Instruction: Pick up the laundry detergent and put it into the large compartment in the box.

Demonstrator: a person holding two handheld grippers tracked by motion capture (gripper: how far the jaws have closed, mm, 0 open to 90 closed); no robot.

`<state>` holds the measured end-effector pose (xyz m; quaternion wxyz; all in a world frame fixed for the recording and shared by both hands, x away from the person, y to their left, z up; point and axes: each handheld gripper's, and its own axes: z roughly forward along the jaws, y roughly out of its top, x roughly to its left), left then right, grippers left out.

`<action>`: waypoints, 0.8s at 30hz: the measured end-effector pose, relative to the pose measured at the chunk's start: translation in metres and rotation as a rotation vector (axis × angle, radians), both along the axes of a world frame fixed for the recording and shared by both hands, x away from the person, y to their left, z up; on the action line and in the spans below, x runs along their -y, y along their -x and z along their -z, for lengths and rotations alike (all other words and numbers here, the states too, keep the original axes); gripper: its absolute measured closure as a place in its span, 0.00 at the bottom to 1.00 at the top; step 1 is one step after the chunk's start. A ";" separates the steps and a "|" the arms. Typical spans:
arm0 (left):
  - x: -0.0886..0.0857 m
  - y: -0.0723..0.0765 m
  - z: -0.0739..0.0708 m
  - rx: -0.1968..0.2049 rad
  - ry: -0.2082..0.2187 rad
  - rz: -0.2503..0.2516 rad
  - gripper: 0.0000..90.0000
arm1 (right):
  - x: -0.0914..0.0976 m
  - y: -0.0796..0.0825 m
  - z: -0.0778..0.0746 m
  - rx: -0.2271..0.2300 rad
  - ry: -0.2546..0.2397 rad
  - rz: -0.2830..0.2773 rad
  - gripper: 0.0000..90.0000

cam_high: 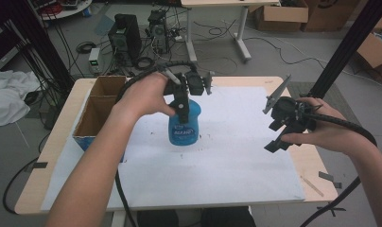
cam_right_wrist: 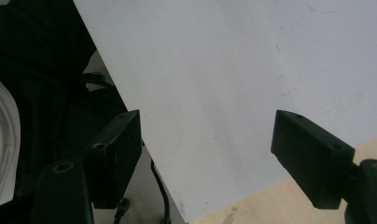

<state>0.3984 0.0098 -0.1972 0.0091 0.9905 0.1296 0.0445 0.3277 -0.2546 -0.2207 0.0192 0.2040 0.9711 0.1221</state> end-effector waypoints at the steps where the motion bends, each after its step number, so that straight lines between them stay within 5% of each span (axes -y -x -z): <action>1: -0.004 -0.002 -0.007 0.012 0.001 -0.050 0.42 | -0.001 0.000 0.000 0.001 0.001 0.000 0.27; 9: -0.028 -0.007 -0.039 0.050 0.013 -0.281 0.42 | -0.002 -0.001 -0.004 0.011 0.004 0.000 0.27; 16: -0.064 -0.017 -0.064 0.041 0.036 -0.525 0.42 | -0.003 -0.002 -0.006 0.020 0.003 -0.001 0.27; 19: -0.083 -0.021 -0.074 0.044 0.061 -0.648 0.42 | -0.004 -0.003 -0.007 0.023 0.002 -0.003 0.27; 20: -0.097 -0.023 -0.080 0.046 0.072 -0.727 0.42 | -0.004 -0.003 -0.007 0.022 0.002 -0.001 0.27; 21: -0.097 -0.023 -0.080 0.046 0.072 -0.727 0.42 | -0.004 -0.003 -0.007 0.020 0.002 -0.002 0.27; 22: -0.110 -0.024 -0.085 0.048 0.086 -0.805 0.42 | -0.004 -0.003 -0.007 0.019 0.004 -0.006 0.27; 24: -0.117 -0.025 -0.087 0.050 0.092 -0.844 0.42 | -0.005 -0.004 -0.007 0.020 0.006 -0.005 0.27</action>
